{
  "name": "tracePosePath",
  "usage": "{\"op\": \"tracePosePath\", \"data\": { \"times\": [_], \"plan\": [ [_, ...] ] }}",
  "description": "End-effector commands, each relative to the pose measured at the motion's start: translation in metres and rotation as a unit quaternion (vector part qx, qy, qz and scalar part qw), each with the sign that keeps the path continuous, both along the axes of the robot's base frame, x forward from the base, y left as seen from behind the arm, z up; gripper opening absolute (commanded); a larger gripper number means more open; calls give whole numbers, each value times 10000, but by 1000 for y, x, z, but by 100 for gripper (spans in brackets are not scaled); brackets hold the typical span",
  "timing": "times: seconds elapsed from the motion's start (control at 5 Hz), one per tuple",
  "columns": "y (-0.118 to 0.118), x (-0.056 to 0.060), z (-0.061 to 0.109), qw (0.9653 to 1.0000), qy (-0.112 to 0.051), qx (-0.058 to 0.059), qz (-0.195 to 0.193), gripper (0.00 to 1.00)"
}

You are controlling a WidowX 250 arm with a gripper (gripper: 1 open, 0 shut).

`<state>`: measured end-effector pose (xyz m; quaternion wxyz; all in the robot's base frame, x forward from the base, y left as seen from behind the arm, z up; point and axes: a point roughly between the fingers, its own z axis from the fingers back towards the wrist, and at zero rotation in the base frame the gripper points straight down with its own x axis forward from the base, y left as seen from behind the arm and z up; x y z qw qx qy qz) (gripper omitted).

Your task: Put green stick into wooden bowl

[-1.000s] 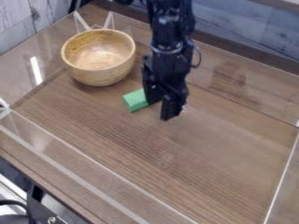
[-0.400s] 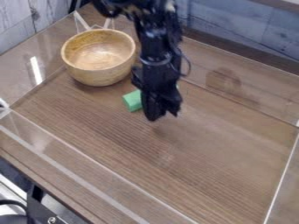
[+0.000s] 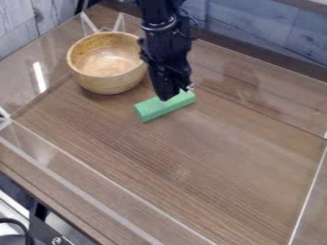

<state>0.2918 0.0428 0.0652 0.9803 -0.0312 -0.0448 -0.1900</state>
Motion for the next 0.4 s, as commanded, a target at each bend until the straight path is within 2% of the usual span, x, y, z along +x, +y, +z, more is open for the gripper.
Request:
{"op": "tracePosePath", "data": {
  "times": [0.0, 0.2],
  "plan": [
    [5, 10, 2, 9990, -273, 59, -351, 0],
    [-2, 9, -7, 9985, -255, 73, -475, 0]
  ]
}}
